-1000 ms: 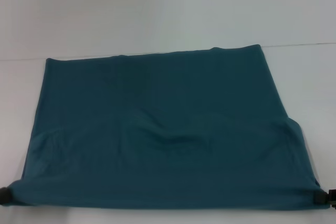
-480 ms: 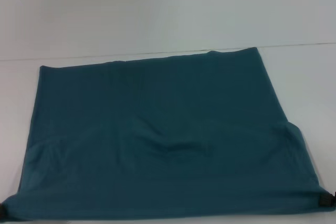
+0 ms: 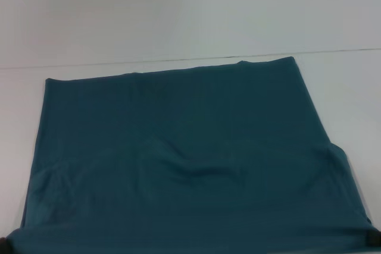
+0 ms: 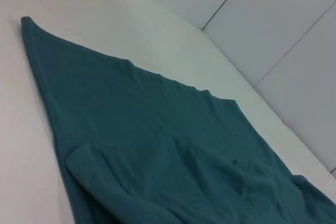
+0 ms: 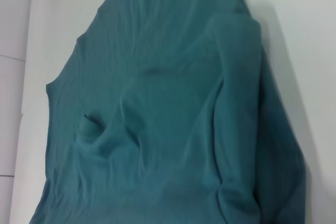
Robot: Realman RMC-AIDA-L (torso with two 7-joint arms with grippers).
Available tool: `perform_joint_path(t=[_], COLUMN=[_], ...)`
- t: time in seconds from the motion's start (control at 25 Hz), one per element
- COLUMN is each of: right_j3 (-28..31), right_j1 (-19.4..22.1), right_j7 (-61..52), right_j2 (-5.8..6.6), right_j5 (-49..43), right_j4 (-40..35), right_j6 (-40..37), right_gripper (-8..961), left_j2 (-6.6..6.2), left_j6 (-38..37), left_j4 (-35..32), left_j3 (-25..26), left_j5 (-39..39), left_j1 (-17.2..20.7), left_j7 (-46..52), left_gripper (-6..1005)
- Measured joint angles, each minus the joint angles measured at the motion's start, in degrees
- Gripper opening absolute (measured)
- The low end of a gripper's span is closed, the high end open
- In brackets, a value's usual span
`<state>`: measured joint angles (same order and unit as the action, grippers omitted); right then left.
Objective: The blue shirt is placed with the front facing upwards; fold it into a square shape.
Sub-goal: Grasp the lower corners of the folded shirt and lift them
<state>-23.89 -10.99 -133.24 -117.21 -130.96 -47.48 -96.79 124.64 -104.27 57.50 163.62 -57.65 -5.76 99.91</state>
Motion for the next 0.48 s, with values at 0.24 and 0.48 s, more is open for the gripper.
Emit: perform_joint_path(t=[0.24,0.48], right_j3=[1.18,1.67], right_j1=[1.69,2.26], right_j7=[0.25,0.32], right_j2=[-0.1,-0.3], right_j5=[0.0,0.01], right_j4=[-0.06,-0.1], right_j6=[-0.47,-0.92], right_gripper=[35,35], left_j2=[-0.01,-0.01], left_j6=[-0.29,-0.7], left_j4=[-0.15,-0.35], left_j3=[0.09,0.09], left_j5=[0.02,0.09], left_j1=[0.48,0.67], left_j7=[0.0,0.03], left_gripper=[23,23])
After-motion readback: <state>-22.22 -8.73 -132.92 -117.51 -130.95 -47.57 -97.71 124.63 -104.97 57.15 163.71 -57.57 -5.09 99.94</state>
